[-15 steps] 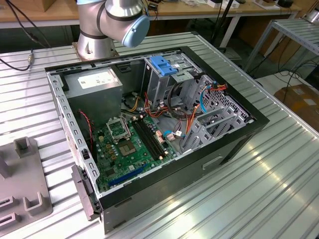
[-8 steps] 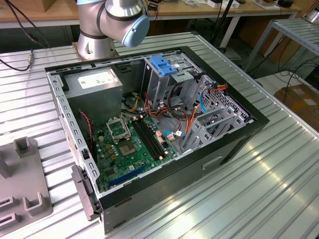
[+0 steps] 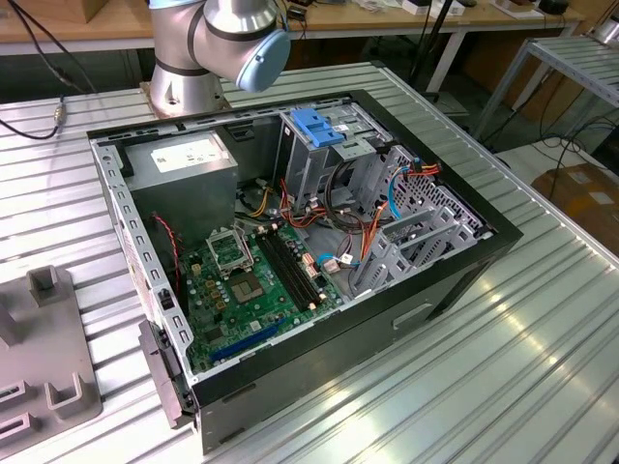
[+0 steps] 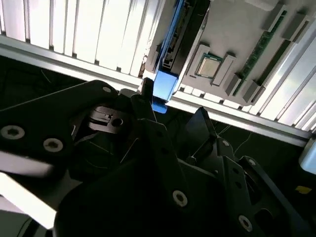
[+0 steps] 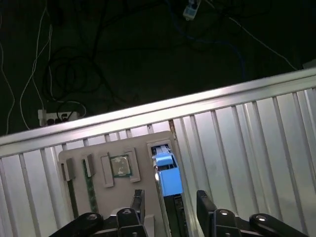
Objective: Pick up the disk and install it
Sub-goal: 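Pick up the disk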
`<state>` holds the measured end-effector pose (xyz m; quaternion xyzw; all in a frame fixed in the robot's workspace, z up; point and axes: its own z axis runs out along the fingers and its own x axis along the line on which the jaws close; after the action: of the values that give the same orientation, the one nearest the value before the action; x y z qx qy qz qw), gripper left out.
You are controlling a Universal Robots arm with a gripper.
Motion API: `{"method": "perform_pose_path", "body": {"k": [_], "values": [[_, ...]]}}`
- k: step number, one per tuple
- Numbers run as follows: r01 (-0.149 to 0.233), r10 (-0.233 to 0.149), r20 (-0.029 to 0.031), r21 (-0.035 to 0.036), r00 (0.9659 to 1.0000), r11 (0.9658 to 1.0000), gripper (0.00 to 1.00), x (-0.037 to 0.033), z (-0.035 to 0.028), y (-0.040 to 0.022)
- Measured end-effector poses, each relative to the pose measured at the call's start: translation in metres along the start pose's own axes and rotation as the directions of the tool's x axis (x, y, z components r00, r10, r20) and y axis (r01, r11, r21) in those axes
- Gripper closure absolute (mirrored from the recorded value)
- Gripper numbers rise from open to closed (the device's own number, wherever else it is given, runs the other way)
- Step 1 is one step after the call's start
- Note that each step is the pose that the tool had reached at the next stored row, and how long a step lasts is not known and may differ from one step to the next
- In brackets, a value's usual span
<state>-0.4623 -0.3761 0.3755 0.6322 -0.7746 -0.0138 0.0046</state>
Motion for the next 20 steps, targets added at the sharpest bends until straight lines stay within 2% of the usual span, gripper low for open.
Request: {"method": "perform_pose_path", "body": {"k": [1,2,4,6,8,10,11,14,15,20], "values": [[0.025,-0.025,-0.0006,0.0006,0.9997,0.9997,0.46,0.0,0.0013,0.0],[0.04,-0.04,-0.0003,0.0049,0.9992,0.9992,0.46,0.0,0.0024,0.0],[0.05,-0.05,0.0017,0.0183,0.9988,0.9986,0.46,-0.0001,0.005,-0.0001],[0.058,-0.058,0.0021,0.0255,0.9983,0.998,0.46,-0.0003,0.0069,-0.0001],[0.088,-0.088,0.0014,0.0262,0.9961,0.9958,0.46,-0.0002,0.0097,0.0],[0.1,-0.1,0.001,0.0259,0.995,0.9947,0.46,0.0003,0.0121,0.0024],[0.107,-0.107,0.001,0.0261,0.9942,0.9939,0.46,0.0007,0.0152,0.0041],[0.116,-0.116,0.0005,0.0257,0.9933,0.9929,0.45,0.0009,0.0214,0.0043],[0.117,-0.117,0.0006,0.0257,0.9931,0.9928,0.38,0.0009,0.0231,0.0042],[0.127,-0.128,0.0005,0.0257,0.9918,0.9915,0.38,0.001,0.0318,0.004]]}}
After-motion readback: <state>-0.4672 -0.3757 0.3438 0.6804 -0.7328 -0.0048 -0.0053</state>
